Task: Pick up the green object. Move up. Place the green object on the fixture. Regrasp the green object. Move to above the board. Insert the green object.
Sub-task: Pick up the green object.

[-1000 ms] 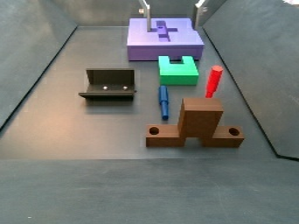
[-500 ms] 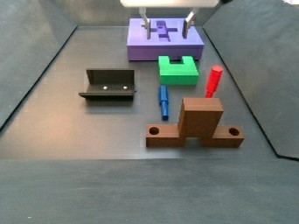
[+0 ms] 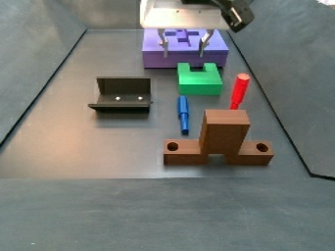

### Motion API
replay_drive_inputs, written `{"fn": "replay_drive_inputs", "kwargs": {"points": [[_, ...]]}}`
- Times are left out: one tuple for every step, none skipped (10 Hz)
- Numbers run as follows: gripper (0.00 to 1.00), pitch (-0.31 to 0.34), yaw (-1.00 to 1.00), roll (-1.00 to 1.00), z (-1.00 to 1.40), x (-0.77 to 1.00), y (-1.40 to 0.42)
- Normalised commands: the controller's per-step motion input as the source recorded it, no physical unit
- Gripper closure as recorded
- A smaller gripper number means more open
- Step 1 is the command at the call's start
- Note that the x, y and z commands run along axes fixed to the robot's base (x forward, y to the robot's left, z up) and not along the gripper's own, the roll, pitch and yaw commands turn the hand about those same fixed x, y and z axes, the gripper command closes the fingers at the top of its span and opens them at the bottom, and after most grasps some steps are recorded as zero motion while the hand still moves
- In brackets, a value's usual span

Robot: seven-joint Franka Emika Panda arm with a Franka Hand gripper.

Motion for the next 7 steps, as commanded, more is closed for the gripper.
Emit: {"fn": "replay_drive_inputs", "kwargs": {"points": [[0.00, -0.034, 0.00, 0.00, -0.28, 0.00, -0.04], [0.00, 0.000, 0.00, 0.00, -0.21, 0.00, -0.06], [0.00, 0.010, -0.03, 0.02, -0.21, 0.02, 0.00], [0.00, 0.006, -0.08, 0.01, -0.23, 0.07, -0.04], [0.00, 0.030, -0.11, 0.02, -0.15, 0.20, -0.07], [0.00, 0.043, -0.12, 0.03, -0.11, 0.27, -0.11], [0.00, 0.036, -0.09, 0.02, -0.12, 0.20, -0.10]]}}
